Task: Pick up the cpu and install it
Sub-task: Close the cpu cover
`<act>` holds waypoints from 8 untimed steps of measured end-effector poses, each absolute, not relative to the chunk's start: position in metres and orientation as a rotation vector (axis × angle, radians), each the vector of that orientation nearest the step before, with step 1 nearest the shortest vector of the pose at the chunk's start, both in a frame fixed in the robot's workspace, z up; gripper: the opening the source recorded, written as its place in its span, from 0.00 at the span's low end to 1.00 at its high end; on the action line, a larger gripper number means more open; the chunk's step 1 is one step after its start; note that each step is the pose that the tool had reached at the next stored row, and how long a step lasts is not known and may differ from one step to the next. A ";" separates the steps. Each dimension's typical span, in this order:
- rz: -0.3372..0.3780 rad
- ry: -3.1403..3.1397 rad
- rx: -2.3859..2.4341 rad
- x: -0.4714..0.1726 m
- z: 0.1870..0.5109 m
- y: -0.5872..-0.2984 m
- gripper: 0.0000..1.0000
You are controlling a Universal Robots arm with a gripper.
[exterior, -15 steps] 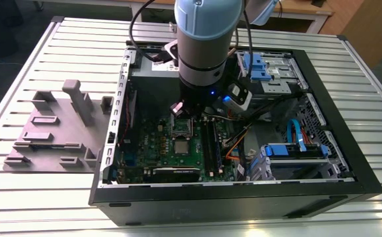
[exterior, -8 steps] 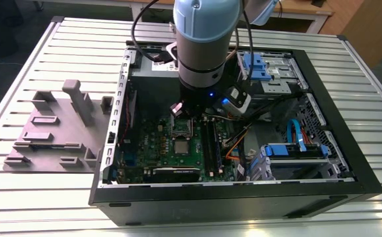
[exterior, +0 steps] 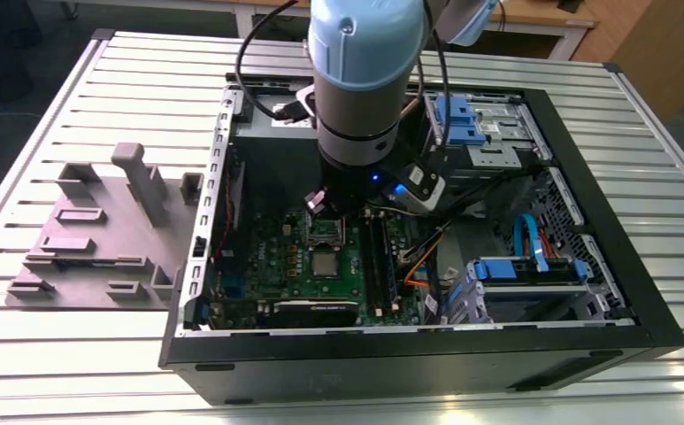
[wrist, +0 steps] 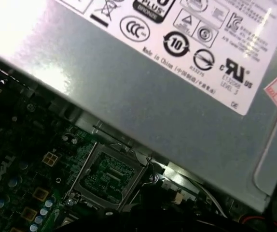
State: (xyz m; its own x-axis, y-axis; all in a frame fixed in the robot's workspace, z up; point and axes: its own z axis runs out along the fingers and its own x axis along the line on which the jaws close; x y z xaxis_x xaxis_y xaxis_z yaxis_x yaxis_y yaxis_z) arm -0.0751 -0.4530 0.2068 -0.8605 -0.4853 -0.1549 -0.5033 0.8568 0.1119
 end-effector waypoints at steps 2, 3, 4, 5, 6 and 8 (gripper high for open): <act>0.225 2.910 -0.778 -0.075 0.204 -0.453 0.10; 0.225 2.910 -0.778 -0.075 0.203 -0.453 0.10; 0.225 2.910 -0.777 -0.075 0.202 -0.453 0.10; 0.225 2.910 -0.777 -0.075 0.202 -0.453 0.10; 0.225 2.910 -0.778 -0.075 0.202 -0.453 0.10; 0.225 2.910 -0.777 -0.076 0.202 -0.453 0.10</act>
